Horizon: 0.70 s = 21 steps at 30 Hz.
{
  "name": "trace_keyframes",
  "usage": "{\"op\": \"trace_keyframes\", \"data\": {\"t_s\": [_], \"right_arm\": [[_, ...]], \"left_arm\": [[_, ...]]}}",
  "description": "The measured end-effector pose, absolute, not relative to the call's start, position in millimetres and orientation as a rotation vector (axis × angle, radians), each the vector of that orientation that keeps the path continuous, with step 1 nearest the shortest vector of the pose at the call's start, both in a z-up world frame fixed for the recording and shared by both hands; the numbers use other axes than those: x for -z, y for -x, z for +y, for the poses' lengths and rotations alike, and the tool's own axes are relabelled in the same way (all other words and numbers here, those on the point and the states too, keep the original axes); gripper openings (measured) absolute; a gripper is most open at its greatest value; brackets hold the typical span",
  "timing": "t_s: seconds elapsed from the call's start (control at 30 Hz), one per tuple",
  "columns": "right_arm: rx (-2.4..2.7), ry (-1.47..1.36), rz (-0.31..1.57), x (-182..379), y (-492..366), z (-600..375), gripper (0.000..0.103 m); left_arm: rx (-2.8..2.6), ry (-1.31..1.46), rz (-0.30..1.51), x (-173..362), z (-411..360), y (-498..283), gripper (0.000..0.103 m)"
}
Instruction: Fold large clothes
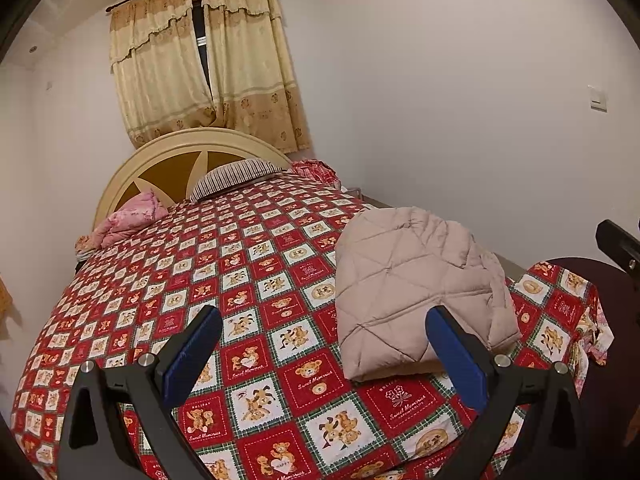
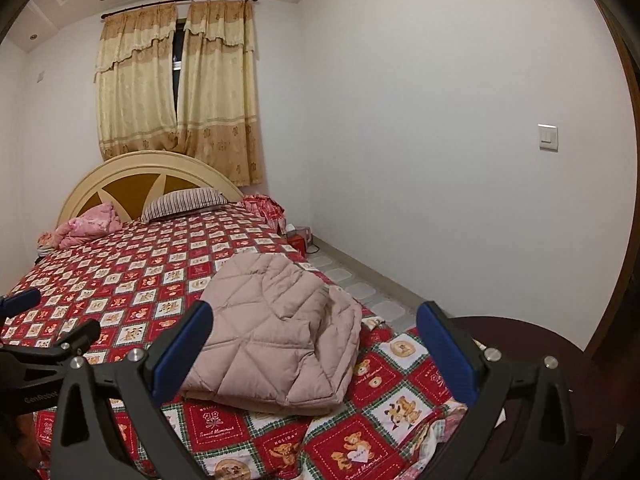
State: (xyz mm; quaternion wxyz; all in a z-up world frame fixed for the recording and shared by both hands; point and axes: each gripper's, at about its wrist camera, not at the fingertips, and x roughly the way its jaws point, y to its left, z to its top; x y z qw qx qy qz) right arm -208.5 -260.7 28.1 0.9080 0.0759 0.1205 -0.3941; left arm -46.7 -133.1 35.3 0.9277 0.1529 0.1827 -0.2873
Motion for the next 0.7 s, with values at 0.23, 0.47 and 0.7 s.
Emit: {"op": "trace_keyframes", "data": {"t_s": [0.23,0.47,0.7], "right_arm": [[0.804,-0.148,0.241,-27.6,208.6,-259.7,0.103],[0.801,-0.153,0.258,-24.6,205.6,-260.6,0.103],[0.805,-0.154,0.256,-23.5,205.3,-261.5,0.103]], "left_arm": [[0.582,-0.317,0.377,-33.0,-133.4,44.7,0.102],[0.588,-0.307,0.38,-31.7,-132.8,42.7,0.102],[0.585,-0.309,0.394,-28.2,-134.0,38.7,0.102]]}}
